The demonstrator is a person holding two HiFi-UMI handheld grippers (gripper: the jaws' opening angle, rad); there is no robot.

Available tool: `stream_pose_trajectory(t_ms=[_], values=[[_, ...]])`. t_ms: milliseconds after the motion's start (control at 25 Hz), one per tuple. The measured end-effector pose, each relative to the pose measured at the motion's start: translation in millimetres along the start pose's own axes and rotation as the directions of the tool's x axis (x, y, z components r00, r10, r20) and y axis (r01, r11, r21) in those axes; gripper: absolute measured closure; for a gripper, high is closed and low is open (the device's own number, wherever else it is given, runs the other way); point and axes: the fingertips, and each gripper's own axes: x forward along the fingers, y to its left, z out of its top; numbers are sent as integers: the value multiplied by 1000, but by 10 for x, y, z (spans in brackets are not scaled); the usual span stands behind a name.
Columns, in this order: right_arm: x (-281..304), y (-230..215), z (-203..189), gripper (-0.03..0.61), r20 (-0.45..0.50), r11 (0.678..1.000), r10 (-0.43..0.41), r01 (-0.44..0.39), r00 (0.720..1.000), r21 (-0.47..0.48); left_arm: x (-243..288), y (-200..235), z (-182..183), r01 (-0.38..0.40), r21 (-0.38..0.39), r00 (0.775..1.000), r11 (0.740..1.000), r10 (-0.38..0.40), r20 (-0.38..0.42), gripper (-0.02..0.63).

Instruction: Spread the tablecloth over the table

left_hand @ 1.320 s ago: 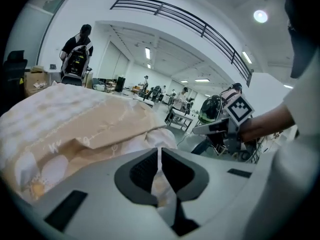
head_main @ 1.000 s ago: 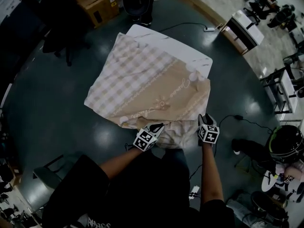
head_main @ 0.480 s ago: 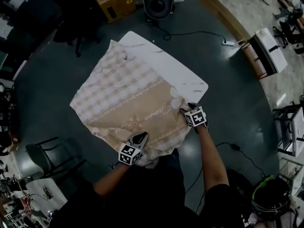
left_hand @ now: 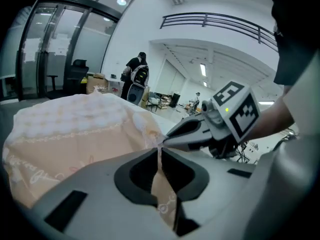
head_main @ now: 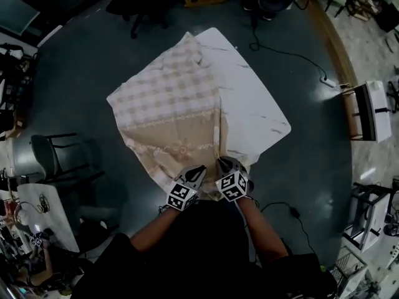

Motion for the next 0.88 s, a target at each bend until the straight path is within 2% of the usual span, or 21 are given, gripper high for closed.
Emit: stream_pose_trajectory(t_ms=[80,200,240,280,320,400,520,600,640,720,760,800,880], values=[[305,280,-32,551,-46,998,56,-56,997,-7,-19,50,19,-22,-31,999,999,22,27,578],[773,542,-232,549,-85,986,135,-126,987,105,-62,178,-122,-47,-69,998,997,49,31,578],[848,557,-281,524,-88,979,151,-137,985,152,-87,211,-175,-53,-89,998,995,55,28,578],[861,541,-284,463,-83,970,165,-147,983,193,-112,234,-218,-56,-106,998,993,59,23,578],[815,502,-237,430,-67,961,177,-158,982,226,-128,252,-256,-58,-115,998,992,61,16,578],[594,373,-58,372,5,946,188,-182,982,270,-129,282,-298,-65,-107,998,992,66,4,578],[159,-49,231,368,175,928,136,-187,975,323,-50,328,-257,-95,-107,995,990,96,7,578],[95,-460,286,389,236,906,94,-182,967,383,63,365,-197,-131,-126,991,983,133,7,578],[163,-612,268,390,239,884,108,-203,965,421,116,377,-191,-153,-135,988,979,155,0,578],[367,-727,264,389,234,831,208,-298,950,469,194,364,-151,-203,-162,979,966,204,-10,578],[459,-718,302,388,229,822,267,-346,936,452,233,355,-109,-227,-181,973,957,230,-8,578],[541,-684,349,388,212,833,318,-379,924,403,277,360,-69,-254,-206,966,945,259,-1,578],[680,-577,379,422,134,882,374,-397,918,254,345,414,-24,-310,-279,944,909,329,22,578]])
